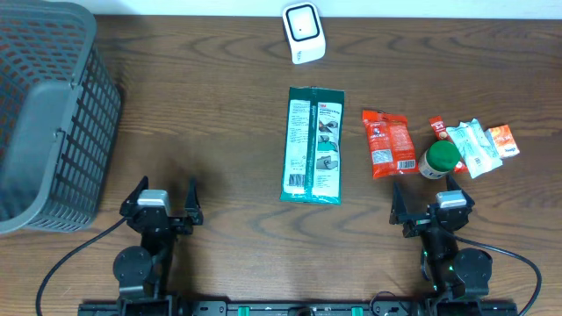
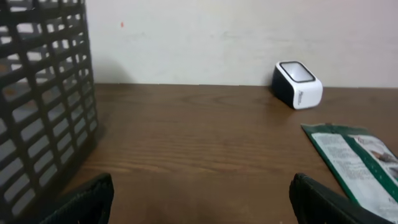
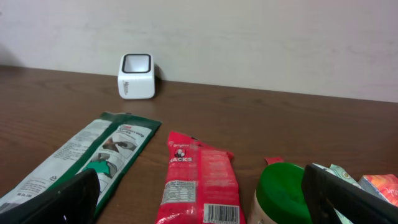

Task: Scan the item barcode

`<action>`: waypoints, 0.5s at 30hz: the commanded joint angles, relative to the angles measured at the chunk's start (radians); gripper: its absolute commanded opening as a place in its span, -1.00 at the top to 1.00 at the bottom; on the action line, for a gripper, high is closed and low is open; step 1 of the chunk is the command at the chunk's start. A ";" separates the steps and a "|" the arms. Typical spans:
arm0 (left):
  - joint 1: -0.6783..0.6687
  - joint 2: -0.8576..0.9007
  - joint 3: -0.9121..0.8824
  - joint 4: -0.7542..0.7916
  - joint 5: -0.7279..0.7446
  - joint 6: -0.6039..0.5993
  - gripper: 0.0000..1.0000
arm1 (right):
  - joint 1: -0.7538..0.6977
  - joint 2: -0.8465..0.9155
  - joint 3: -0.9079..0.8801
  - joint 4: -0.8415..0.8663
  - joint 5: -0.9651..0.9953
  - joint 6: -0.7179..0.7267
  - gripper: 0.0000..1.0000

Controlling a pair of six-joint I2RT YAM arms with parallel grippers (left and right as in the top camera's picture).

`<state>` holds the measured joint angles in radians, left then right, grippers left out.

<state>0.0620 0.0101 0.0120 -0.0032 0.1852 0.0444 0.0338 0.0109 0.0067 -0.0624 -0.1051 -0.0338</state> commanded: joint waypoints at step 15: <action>-0.009 -0.007 -0.008 -0.045 0.061 0.056 -0.82 | -0.007 -0.006 -0.001 -0.002 -0.005 0.010 -0.98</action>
<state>0.0559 0.0101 0.0135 -0.0036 0.2077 0.0837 0.0338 0.0109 0.0067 -0.0624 -0.1051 -0.0338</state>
